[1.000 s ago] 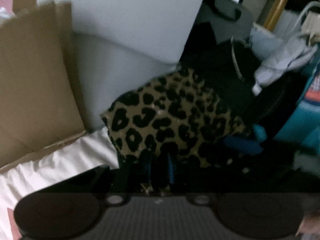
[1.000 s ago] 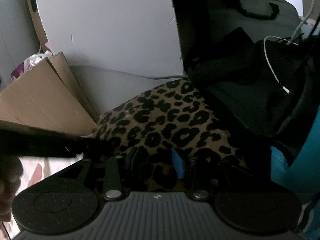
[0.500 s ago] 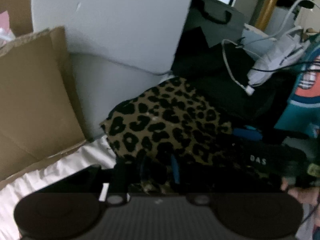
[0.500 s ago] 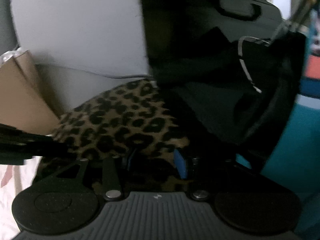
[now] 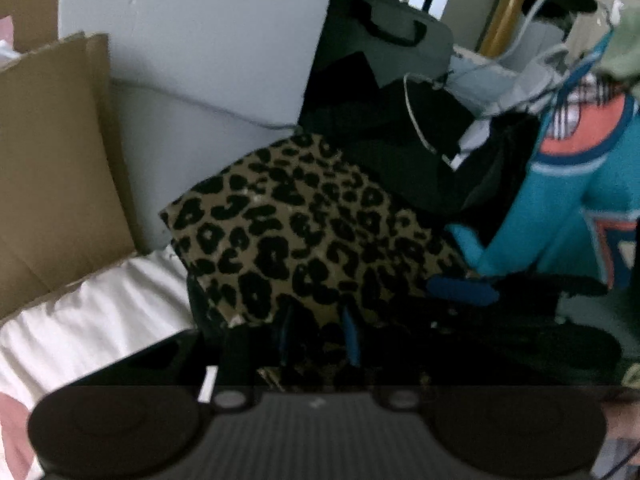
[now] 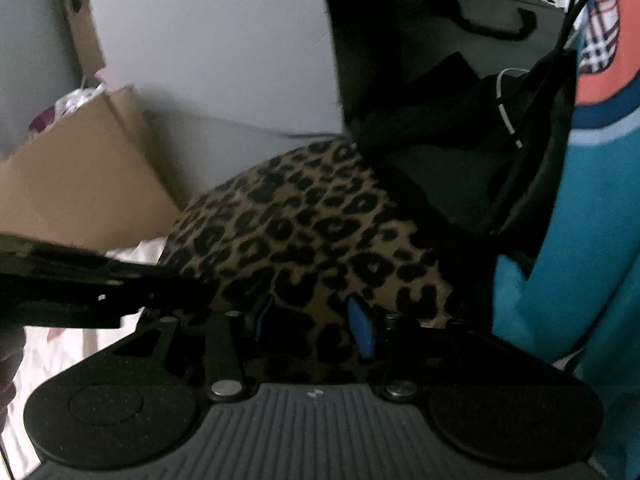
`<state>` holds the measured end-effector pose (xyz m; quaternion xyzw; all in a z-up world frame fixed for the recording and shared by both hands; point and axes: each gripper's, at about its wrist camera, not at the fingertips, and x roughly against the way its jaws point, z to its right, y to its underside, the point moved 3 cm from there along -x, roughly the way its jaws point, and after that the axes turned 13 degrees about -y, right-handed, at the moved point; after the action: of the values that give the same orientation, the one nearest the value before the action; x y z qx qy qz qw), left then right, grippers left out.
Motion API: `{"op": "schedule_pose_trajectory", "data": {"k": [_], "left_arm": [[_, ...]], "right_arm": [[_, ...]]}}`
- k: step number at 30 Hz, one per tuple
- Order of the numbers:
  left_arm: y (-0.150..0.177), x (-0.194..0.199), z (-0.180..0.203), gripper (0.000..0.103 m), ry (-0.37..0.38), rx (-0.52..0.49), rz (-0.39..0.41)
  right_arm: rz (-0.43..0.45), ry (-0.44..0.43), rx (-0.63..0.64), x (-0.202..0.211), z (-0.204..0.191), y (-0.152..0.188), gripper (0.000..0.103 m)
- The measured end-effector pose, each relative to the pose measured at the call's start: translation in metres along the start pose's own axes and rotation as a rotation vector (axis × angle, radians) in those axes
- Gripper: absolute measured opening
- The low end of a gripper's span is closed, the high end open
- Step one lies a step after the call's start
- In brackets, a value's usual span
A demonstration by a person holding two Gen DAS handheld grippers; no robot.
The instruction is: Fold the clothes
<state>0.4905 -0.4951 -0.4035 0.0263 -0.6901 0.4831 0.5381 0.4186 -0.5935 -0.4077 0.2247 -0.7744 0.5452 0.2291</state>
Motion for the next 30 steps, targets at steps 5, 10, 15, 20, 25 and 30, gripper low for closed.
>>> {"op": "schedule_pose_trajectory", "data": {"k": [5, 10, 15, 20, 25, 30], "left_arm": [[0.003, -0.007, -0.002, 0.032, -0.005, 0.01, -0.009], [0.002, -0.006, -0.001, 0.033, -0.026, -0.033, 0.001], [0.009, 0.005, 0.004, 0.036, -0.084, -0.106, 0.019], [0.021, 0.017, 0.0, 0.037, -0.102, -0.1, 0.007], [0.031, 0.029, -0.005, 0.036, -0.085, -0.017, -0.003], [0.043, 0.037, -0.006, 0.051, -0.069, 0.165, -0.013]], "right_arm": [[0.003, 0.02, 0.004, 0.006, 0.009, 0.011, 0.054], [-0.001, 0.069, 0.008, 0.017, 0.022, 0.023, 0.054], [-0.004, 0.099, -0.025, 0.031, 0.031, 0.031, 0.053], [0.008, 0.101, -0.026, 0.041, 0.023, 0.034, 0.053], [0.02, 0.104, -0.028, 0.051, 0.015, 0.037, 0.053], [0.008, 0.101, -0.029, 0.057, 0.007, 0.044, 0.053]]}}
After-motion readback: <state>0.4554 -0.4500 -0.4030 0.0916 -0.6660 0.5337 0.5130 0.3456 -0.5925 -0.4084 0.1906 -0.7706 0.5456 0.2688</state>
